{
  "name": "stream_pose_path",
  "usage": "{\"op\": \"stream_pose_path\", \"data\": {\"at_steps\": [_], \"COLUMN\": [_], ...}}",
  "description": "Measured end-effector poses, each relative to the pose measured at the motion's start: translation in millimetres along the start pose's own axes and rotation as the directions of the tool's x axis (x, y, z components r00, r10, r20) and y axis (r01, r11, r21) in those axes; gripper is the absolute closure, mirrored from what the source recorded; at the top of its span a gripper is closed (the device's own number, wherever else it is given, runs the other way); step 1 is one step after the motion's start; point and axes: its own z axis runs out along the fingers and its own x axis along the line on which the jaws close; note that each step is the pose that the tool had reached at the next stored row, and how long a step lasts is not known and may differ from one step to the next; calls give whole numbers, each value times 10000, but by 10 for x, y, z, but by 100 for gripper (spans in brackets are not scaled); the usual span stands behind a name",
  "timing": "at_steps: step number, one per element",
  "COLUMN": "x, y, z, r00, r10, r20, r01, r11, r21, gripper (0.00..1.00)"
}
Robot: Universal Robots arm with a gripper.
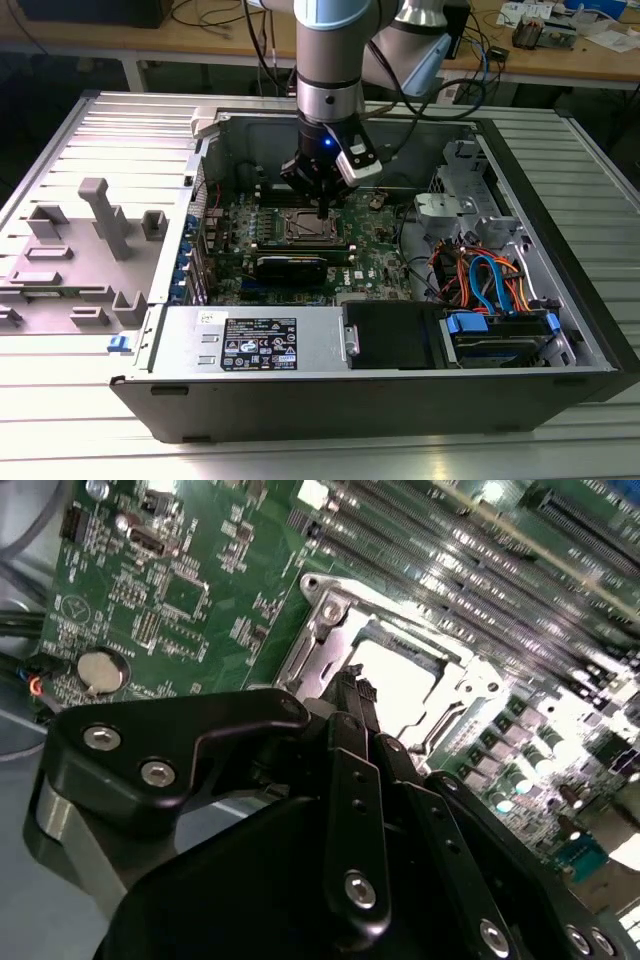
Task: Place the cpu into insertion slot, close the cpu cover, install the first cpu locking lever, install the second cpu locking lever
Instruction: 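Install the second cpu locking lever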
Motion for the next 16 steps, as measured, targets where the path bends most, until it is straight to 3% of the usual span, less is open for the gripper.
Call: {"op": "stream_pose_path", "data": {"at_steps": [3, 9, 11, 13, 16], "x": [-2, -8, -9, -7, 8], "y": [-38, -65, -81, -127, -263], "z": [-27, -170, -170, -169, -164], "r00": [10000, 10000, 10000, 10000, 10000], "r10": [0, -28, -50, -55, -65], "r20": [9, 17, 17, 16, 17], "r01": [0, 28, 50, 55, 65], "r11": [10000, 10000, 10000, 10000, 10000], "r21": [0, -2, -3, -2, -3], "gripper": [89, 89, 89, 89, 89]}}
